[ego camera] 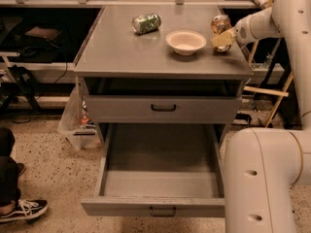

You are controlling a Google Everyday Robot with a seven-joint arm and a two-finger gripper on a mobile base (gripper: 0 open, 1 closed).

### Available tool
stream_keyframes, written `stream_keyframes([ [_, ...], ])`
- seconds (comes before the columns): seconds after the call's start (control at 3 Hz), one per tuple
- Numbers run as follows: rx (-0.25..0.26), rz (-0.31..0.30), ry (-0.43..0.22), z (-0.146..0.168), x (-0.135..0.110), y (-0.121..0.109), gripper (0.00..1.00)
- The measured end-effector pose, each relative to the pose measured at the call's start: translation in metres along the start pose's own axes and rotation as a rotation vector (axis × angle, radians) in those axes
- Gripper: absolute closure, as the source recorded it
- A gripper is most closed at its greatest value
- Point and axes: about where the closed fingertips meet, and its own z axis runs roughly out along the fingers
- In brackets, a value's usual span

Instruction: Pick orange can from middle drawer and place on counter

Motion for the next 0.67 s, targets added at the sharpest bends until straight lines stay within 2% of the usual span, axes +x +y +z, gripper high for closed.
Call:
stream_keyframes([
  [0.67,0.0,0.0,0.0,0.0001,0.0,0.0,0.39],
])
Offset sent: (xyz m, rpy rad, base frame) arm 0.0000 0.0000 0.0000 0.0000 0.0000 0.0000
